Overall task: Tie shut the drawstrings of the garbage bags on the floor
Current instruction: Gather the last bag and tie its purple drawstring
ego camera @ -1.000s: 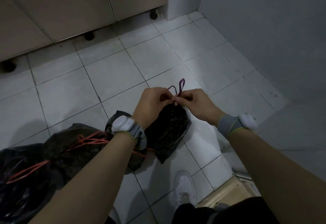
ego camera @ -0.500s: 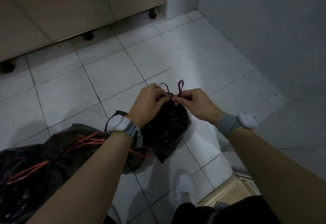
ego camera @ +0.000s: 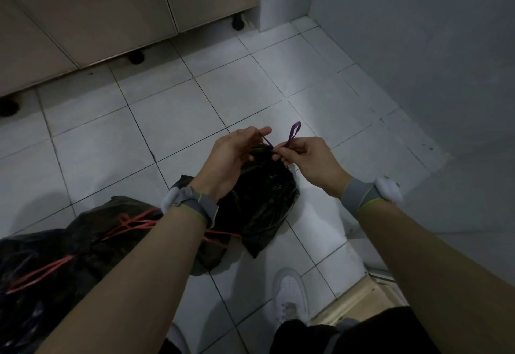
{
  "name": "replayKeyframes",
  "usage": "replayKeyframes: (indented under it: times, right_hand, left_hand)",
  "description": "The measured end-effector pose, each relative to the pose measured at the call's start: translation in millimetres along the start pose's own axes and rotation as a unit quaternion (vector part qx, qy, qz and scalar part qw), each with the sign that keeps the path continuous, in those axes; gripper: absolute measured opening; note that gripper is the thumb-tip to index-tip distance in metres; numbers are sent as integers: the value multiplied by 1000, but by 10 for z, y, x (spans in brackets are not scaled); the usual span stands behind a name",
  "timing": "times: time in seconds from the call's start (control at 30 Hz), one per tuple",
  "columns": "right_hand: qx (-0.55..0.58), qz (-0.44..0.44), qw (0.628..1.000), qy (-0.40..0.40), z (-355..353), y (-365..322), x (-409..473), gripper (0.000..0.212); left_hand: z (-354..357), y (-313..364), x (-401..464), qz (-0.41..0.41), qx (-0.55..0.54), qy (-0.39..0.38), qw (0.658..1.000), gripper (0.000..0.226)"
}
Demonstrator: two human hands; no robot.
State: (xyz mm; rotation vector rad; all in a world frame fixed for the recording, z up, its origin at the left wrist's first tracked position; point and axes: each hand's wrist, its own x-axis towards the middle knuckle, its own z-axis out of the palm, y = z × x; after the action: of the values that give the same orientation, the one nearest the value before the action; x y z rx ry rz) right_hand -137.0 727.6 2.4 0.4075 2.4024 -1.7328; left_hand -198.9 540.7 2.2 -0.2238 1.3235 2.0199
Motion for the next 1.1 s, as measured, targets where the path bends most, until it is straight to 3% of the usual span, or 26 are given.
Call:
replayKeyframes:
  times: [0.1, 0.2, 0.27, 0.33, 0.43, 0.53, 0.6, 0.7, 0.93, 1.1]
  right_hand:
    - [5, 0, 1000, 1, 3, -4, 0, 17]
    - [11, 1, 1000, 4, 8, -11, -7, 18]
    - [19, 4, 1000, 9, 8, -10, -7, 18]
    - [25, 5, 1000, 15, 2, -1, -7, 16]
    - [17, 8, 1000, 10, 7, 15, -4, 14]
    - [-37, -6, 999, 27, 34, 31, 12, 13]
    - [-76, -23, 996, 44, 45, 33, 17, 11]
    - [-126, -50, 990, 45, 79, 15, 16, 11]
    - [-255, -109, 960, 36, 61, -25, 6, 21]
    - [-299, -94, 949, 41, 71, -41, 47, 22]
  left_hand:
    - [18, -23, 7, 6, -63, -43, 997, 14]
    - [36, -66, 11, 46, -100, -43, 993, 23]
    - [51, -101, 16, 75, -52, -33, 995, 28]
    - [48, -134, 28, 119, 84, 7, 989, 32]
    - [37, -150, 24, 203, 326, 41, 922, 35]
    - [-3, -144, 20, 260, 577, 5, 774, 36]
    - [-25, -146, 24, 259, 646, -26, 717, 30]
    - [-45, -142, 7, 274, 668, -20, 692, 19]
    - [-41, -128, -15, 318, 680, 11, 661, 18]
    - [-49, -137, -35, 326, 695, 38, 640, 19]
